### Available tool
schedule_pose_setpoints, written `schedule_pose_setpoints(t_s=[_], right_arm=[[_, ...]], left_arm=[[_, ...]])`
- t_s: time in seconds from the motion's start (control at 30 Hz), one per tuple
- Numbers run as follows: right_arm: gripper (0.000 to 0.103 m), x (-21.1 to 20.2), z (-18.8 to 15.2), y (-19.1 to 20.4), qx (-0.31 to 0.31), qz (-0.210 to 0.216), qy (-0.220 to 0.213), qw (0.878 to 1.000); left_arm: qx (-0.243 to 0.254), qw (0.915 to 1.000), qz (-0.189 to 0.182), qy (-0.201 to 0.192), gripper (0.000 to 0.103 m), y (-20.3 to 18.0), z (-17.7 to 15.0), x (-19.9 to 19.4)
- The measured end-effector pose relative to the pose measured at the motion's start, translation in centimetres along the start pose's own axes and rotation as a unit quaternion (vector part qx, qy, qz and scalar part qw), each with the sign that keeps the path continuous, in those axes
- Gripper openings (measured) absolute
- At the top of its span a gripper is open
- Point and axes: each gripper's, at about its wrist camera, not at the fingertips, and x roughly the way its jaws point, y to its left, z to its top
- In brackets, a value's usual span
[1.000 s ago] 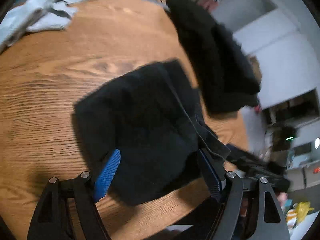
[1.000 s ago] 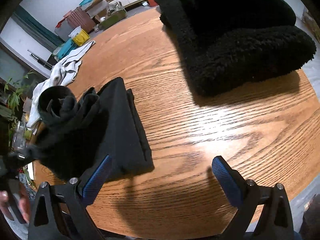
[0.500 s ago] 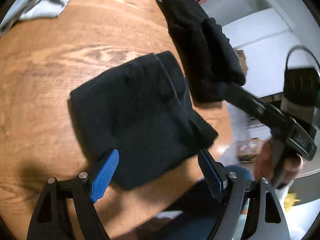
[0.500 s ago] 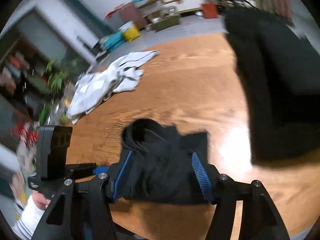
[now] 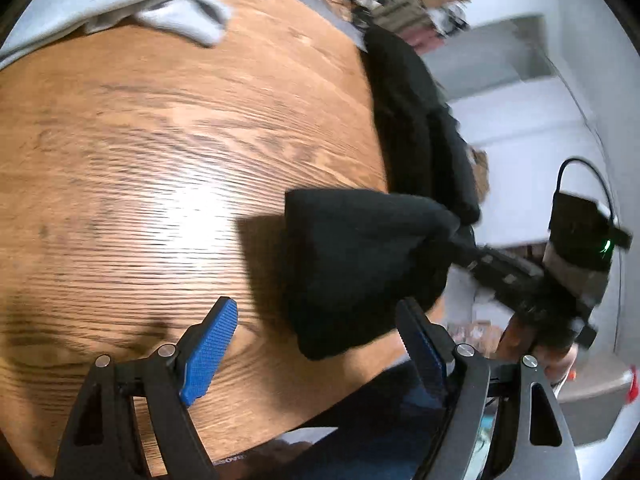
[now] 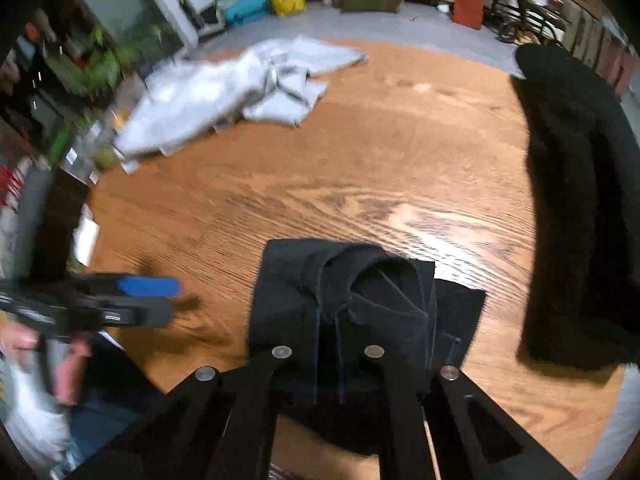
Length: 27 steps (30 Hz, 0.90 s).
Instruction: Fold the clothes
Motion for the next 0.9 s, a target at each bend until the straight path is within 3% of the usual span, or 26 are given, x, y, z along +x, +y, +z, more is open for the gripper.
schedule_pose_setpoints(t_s=[0.1,0.23,0.33,0.47,0.6,0.73,0.77,0.8,0.87,0.9], right_arm=[[0.007,-2.0,-0.3,-2.5,0.034,-0.001,-0.019,0.999],[0.008,-0.2,-1.2,-6.7,0.087,0.01,-0.007,0.996],[0.008,1.8,-2.8,-8.7,0.111,0.023,0.0,0.993],[0.008,3.0,-4.3,-9.5,0.116,0.055,-0.004,0.992],[0.008,2.3,-4.6,-10.0,0.111,0.075,-0.017,0.991],[0.005,1.0,-5.3,-10.8,0.116,0.071,-0.022,0.99],[0.008,0.7,-5.5,-11.1,0.118,0.067,-0.022,0.99],[0.029,0.4,-5.7,-11.3,0.12,0.063,-0.023,0.991],[0.056,-0.8,-6.7,-13.7,0.162,0.031,-0.042,0.985],[0.046,-0.8,-7.0,-14.9,0.177,0.007,-0.041,0.983]], left_arm=[[0.039,0.9991,0.0,0.014,0.081,-2.5,0.1,2.0],[0.062,0.9976,0.018,0.026,0.081,-4.3,-0.1,3.4],[0.056,0.9976,0.035,0.022,0.081,-4.8,0.9,5.1],[0.031,0.9976,0.059,-0.02,0.081,-4.9,3.8,6.4],[0.031,0.993,0.114,0.002,0.081,-4.5,7.1,9.7],[0.016,0.9924,0.118,0.032,0.081,-4.0,8.2,13.2],[0.021,0.992,0.119,0.035,0.081,-4.3,7.9,13.7],[0.026,0.9916,0.121,0.037,0.081,-4.5,7.7,14.2],[0.046,0.9901,0.126,0.04,0.081,-5.3,7.4,14.5],[0.056,0.9891,0.131,0.038,0.081,-5.6,7.3,14.6]])
